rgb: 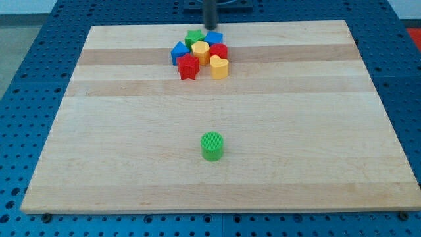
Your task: Move the green circle closer to the group of blocks
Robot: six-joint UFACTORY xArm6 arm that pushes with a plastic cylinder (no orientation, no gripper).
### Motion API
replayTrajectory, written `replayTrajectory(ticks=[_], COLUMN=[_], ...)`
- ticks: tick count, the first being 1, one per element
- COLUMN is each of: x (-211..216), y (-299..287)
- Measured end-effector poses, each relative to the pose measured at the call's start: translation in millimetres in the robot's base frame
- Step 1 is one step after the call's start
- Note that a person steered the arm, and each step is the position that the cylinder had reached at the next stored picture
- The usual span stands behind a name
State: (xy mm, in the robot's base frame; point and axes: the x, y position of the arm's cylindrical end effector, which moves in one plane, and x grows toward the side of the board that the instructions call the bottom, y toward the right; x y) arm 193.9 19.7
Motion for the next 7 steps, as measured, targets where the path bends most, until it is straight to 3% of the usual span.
replayTrajectory(ticks=[1, 2, 3, 4, 6, 7], x=[63, 188, 298, 333, 330, 343], y=[135, 206, 137, 87, -84, -119])
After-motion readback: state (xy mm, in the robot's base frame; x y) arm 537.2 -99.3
